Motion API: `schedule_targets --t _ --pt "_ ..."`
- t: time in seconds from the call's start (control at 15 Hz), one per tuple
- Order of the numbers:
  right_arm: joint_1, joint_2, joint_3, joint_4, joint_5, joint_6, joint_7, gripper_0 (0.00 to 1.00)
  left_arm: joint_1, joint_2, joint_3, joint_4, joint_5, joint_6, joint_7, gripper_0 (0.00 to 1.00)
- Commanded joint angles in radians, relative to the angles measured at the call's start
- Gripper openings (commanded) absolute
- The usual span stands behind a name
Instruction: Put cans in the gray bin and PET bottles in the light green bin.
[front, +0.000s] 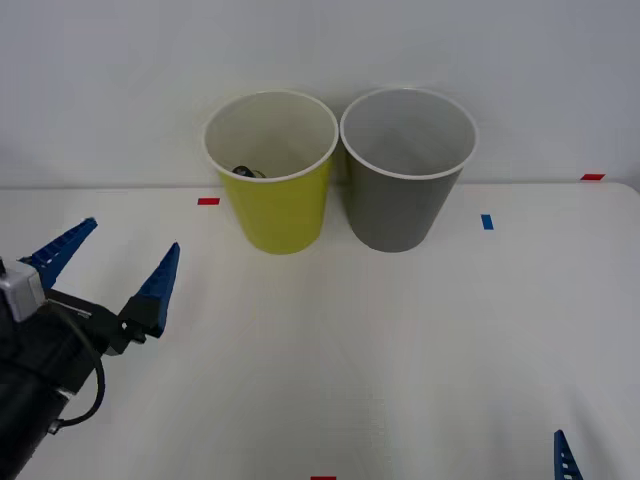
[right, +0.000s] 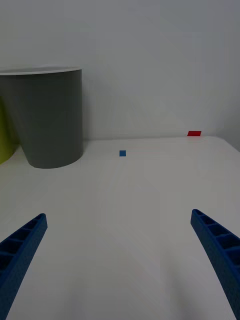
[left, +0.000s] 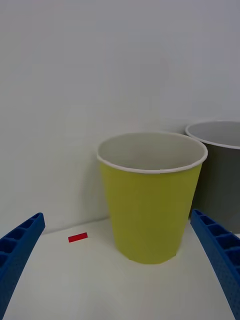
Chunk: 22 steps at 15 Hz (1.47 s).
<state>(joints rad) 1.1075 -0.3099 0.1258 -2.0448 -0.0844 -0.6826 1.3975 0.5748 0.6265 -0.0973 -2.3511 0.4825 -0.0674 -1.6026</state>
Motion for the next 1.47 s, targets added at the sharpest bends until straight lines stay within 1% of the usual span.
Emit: schedule_targets --t 0.07,0.13,0.27,0.4,0.6,0.67,0.87,1.13,1.27,1.47 --pt "0.000 0.000 0.000 0.000 0.000 0.000 0.000 1.00 0.168 0.005 -0.024 0.030 -0.071 -0.147 -0.005 1.00" --pt "0.000 0.000 0.000 0.000 0.000 0.000 0.000 1.00 0.227 0.004 -0.033 0.030 -0.078 -0.181 -0.005 1.00" --pt "0.000 0.000 0.000 0.000 0.000 0.000 0.000 1.00 0.307 -0.011 -0.038 0.035 -0.088 -0.209 -0.005 1.00" --pt "0.000 0.000 0.000 0.000 0.000 0.000 0.000 1.00 0.349 -0.033 -0.047 0.056 -0.104 -0.235 -0.011 1.00" --pt "0.000 0.000 0.000 0.000 0.000 0.000 0.000 1.00 0.387 -0.053 -0.050 0.058 -0.117 -0.236 -0.017 1.00" --pt "0.000 0.000 0.000 0.000 0.000 0.000 0.000 1.00 0.405 -0.059 -0.050 0.064 -0.142 -0.256 -0.017 1.00" --pt "0.000 0.000 0.000 0.000 0.000 0.000 0.000 1.00 0.436 -0.074 -0.093 0.154 -0.153 -0.402 -0.023 1.00" --pt "0.000 0.000 0.000 0.000 0.000 0.000 0.000 1.00 0.499 -0.106 -0.116 0.207 -0.165 -0.489 -0.037 1.00" --pt "0.000 0.000 0.000 0.000 0.000 0.000 0.000 1.00 0.527 -0.133 -0.122 0.231 -0.191 -0.537 -0.051 1.00" --pt "0.000 0.000 0.000 0.000 0.000 0.000 0.000 1.00 0.553 -0.139 -0.142 0.274 -0.196 -0.600 -0.062 1.00"
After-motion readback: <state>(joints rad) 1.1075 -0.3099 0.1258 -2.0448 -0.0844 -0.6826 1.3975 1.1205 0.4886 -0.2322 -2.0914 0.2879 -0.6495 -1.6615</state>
